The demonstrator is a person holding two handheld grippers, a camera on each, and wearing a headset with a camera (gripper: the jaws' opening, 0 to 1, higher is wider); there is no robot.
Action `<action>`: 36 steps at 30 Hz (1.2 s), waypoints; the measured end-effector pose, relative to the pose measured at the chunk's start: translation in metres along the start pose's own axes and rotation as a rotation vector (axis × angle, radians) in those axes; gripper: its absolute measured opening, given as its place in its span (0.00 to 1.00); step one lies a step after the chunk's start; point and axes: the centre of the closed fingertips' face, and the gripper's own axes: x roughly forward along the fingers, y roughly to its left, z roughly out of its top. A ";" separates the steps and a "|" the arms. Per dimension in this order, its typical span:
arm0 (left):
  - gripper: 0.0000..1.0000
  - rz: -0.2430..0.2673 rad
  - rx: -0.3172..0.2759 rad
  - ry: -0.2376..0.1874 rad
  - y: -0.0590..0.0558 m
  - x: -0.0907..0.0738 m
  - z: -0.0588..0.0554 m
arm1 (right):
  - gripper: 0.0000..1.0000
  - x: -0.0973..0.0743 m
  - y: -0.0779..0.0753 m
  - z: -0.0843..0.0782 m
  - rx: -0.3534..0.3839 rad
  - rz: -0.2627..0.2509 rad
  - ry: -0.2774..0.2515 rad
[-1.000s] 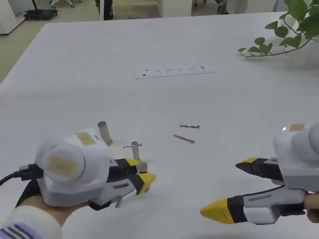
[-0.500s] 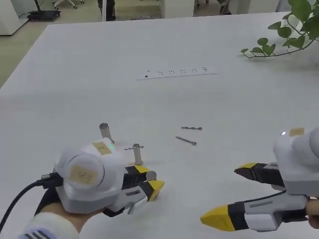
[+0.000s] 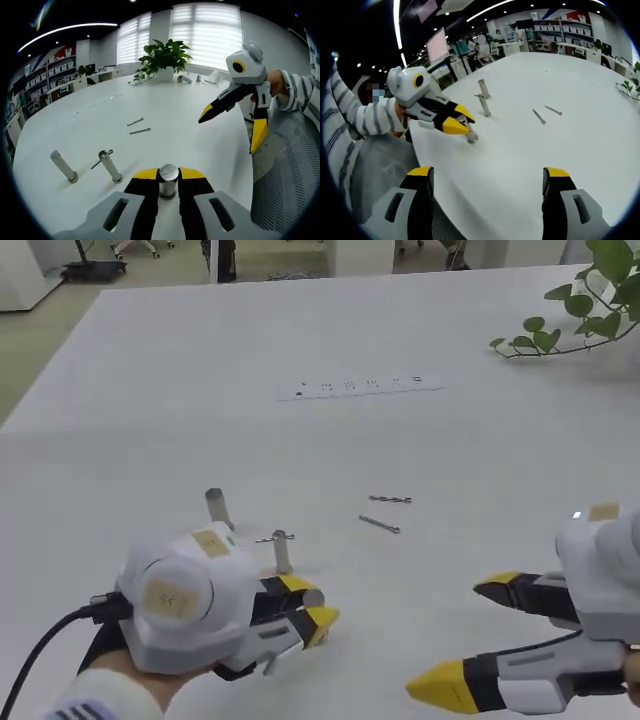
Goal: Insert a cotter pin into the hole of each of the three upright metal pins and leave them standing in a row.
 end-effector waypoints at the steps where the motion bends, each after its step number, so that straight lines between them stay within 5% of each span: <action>1: 0.12 -0.001 0.000 -0.003 -0.001 0.000 0.000 | 0.91 0.000 0.000 0.000 0.001 0.000 0.000; 11: 0.13 -0.005 -0.031 -0.008 0.000 0.001 -0.001 | 0.90 0.000 -0.003 0.005 -0.006 -0.017 -0.014; 17: 0.23 -0.004 -0.028 -0.007 -0.001 0.002 -0.002 | 0.90 0.000 -0.003 0.004 -0.011 -0.021 -0.007; 23: 0.45 0.003 -0.055 -0.012 0.003 -0.002 -0.002 | 0.90 -0.001 -0.004 0.004 -0.012 -0.021 -0.003; 26: 0.54 -0.032 -0.090 -0.044 -0.002 -0.007 0.003 | 0.90 0.000 -0.004 0.004 -0.011 -0.021 -0.001; 36: 0.87 -0.051 -0.076 -0.061 -0.003 -0.021 0.002 | 0.90 0.003 -0.005 0.000 -0.017 -0.009 0.023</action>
